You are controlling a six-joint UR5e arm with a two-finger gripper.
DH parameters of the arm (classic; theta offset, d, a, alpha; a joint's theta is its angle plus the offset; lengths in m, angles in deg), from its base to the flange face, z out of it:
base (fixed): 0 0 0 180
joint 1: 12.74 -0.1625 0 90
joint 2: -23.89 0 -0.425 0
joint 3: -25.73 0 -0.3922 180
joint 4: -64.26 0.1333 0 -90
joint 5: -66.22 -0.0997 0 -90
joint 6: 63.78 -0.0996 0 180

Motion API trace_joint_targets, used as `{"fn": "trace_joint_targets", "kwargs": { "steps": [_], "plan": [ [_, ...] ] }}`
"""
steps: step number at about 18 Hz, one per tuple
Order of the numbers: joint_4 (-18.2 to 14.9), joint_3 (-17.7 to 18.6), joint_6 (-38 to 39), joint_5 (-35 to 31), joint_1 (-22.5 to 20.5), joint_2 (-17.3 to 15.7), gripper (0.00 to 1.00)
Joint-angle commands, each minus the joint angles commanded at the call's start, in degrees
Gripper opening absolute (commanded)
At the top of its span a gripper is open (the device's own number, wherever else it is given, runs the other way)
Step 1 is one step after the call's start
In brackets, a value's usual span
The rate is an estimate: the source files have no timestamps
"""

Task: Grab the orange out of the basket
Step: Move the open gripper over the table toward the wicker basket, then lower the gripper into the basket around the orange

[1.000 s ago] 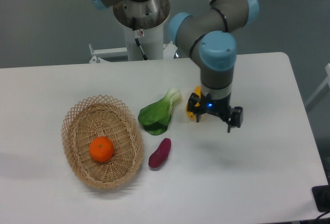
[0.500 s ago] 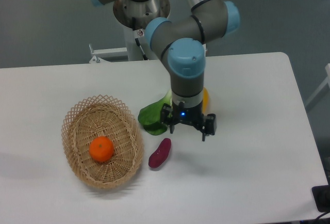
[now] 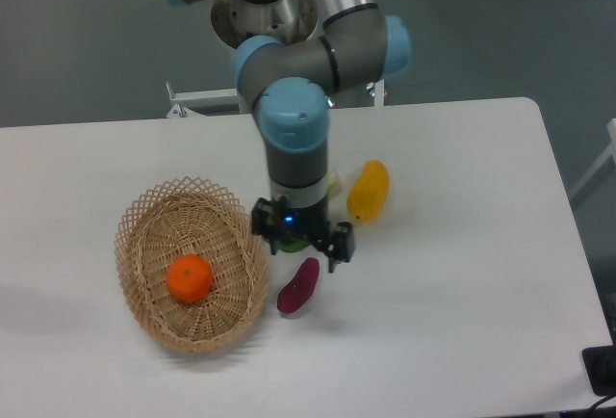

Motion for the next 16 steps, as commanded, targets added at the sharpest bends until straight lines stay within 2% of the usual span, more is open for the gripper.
{"fn": "trace_joint_targets", "kwargs": {
  "steps": [5,8,16],
  "plan": [
    [-0.08,2.19,0.54,0.00,4.92,0.44,1.00],
    [-0.08,2.28,1.59,0.18,7.30,0.53,1.00],
    [-0.08,2.37,5.63,2.19,10.73,3.08,1.00]
  ]
}}
